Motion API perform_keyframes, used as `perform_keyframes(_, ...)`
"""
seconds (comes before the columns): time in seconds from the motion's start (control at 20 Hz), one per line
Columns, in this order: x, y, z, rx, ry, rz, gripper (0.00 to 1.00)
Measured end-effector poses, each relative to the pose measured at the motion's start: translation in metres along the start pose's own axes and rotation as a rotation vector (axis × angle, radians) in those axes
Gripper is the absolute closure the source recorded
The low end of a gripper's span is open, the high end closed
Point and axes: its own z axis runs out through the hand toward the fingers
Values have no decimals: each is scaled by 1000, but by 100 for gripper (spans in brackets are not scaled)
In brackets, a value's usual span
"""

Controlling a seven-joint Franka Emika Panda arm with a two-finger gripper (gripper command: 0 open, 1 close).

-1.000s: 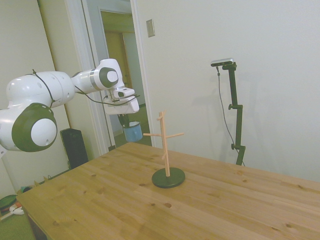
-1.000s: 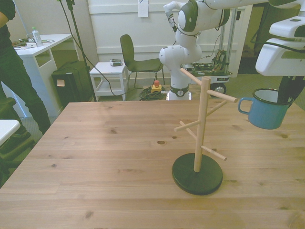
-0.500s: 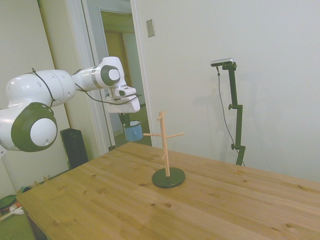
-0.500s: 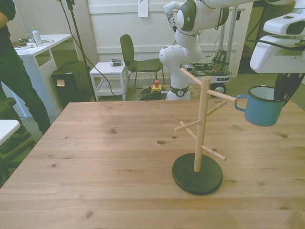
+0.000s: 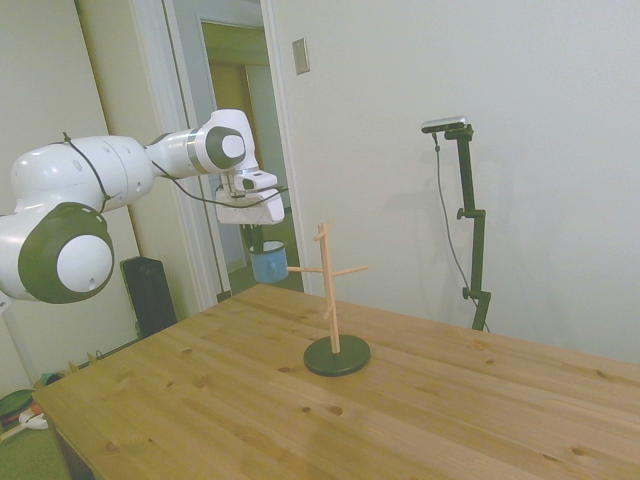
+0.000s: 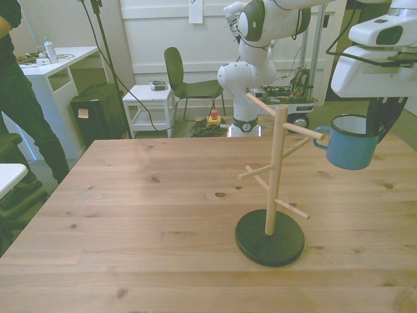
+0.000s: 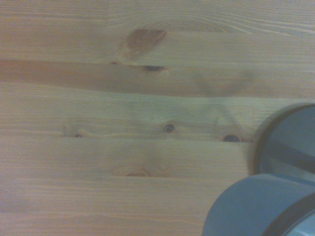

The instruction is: Hang the mug

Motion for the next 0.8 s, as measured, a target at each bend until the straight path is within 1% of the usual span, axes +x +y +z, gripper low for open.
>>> perform_keyframes(0.35, 13, 12, 6, -10, -12, 25, 100)
perform_keyframes(0.6, 15, 18, -4, 1, -4, 33, 100)
perform_keyframes(0.8, 22, 23, -4, 0, -4, 44, 100)
